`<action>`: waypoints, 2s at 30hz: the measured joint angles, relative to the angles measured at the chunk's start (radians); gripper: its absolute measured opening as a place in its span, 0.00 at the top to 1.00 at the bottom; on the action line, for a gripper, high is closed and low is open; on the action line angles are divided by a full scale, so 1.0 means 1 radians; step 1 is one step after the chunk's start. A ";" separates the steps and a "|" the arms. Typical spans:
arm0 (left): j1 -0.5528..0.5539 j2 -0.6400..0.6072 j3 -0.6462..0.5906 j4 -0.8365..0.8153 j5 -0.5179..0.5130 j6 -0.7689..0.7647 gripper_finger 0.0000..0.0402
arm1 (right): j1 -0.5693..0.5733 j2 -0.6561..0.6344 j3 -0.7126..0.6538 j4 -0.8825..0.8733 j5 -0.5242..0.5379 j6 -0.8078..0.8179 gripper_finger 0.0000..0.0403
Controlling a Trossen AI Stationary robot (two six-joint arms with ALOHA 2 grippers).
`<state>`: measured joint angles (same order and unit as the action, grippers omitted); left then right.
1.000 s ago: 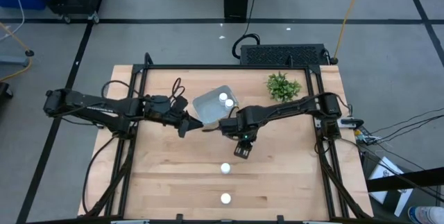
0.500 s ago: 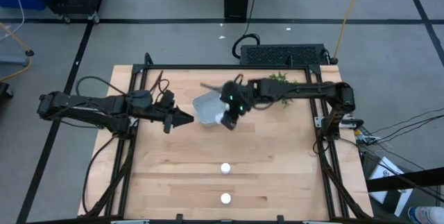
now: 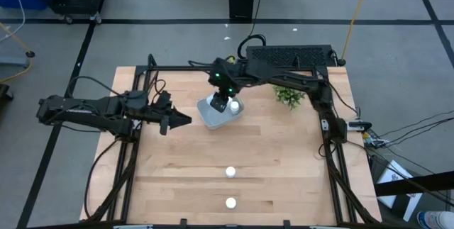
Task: Pick and place pill bottles into a basket
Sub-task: Put the white pill bottle into the gray bin
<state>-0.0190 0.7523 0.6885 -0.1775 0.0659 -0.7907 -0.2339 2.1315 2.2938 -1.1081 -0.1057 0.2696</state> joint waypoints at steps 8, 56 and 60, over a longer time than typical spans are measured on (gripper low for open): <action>-0.002 -0.001 0.001 -0.025 -0.030 0.003 0.76 | -0.038 0.110 0.022 -0.129 -0.006 -0.029 0.62; -0.002 -0.001 0.001 -0.045 -0.060 0.028 0.76 | -0.013 0.273 0.022 -0.199 -0.029 -0.140 0.53; -0.002 -0.001 0.001 -0.045 -0.060 0.029 0.76 | -0.010 0.273 0.022 -0.197 -0.029 -0.151 0.53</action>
<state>-0.0211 0.7513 0.6895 -0.2226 0.0059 -0.7616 -0.2443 2.4042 2.3157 -1.3055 -0.1349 0.1184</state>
